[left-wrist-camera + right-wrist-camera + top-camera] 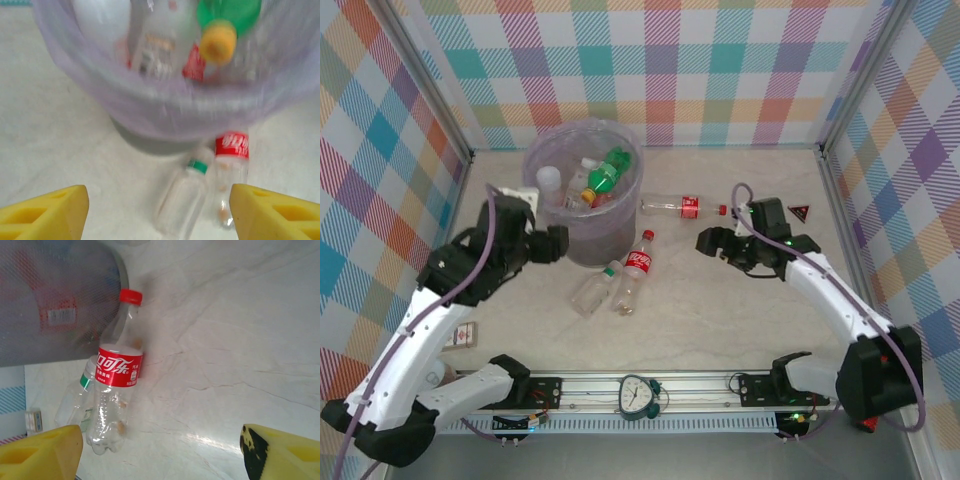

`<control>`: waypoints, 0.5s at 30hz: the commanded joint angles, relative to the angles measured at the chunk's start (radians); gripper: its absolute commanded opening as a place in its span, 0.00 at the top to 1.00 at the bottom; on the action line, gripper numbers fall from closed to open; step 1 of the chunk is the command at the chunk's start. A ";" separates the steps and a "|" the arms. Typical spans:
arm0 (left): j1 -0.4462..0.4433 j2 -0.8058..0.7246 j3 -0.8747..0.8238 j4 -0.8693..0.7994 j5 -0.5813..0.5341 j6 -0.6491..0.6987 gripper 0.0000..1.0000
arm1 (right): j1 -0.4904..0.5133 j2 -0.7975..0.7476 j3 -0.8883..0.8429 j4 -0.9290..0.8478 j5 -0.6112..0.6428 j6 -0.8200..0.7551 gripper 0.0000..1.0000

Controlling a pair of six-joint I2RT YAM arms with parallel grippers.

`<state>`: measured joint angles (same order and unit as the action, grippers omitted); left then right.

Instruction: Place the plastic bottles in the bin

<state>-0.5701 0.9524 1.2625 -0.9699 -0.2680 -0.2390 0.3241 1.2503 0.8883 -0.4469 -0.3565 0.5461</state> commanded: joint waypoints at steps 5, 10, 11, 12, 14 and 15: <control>-0.326 -0.062 -0.254 0.108 -0.259 -0.341 0.28 | 0.152 0.262 0.098 0.242 -0.036 0.095 0.24; -0.427 0.039 -0.360 0.337 -0.214 -0.384 0.28 | 0.207 0.431 0.171 0.333 -0.064 0.142 0.25; -0.438 0.064 -0.365 0.368 -0.205 -0.388 0.28 | 0.213 0.451 0.178 0.343 -0.065 0.151 0.25; -0.446 0.090 -0.365 0.395 -0.195 -0.391 0.28 | 0.220 0.474 0.179 0.362 -0.063 0.161 0.25; -0.456 0.129 -0.365 0.426 -0.188 -0.393 0.28 | 0.234 0.517 0.189 0.385 -0.066 0.172 0.24; -0.458 0.144 -0.368 0.448 -0.179 -0.397 0.28 | 0.242 0.541 0.199 0.392 -0.069 0.173 0.24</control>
<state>-1.0134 1.0782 0.9031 -0.6498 -0.4503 -0.5934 0.5518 1.7519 1.0534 -0.1265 -0.4000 0.6838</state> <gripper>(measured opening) 0.721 0.761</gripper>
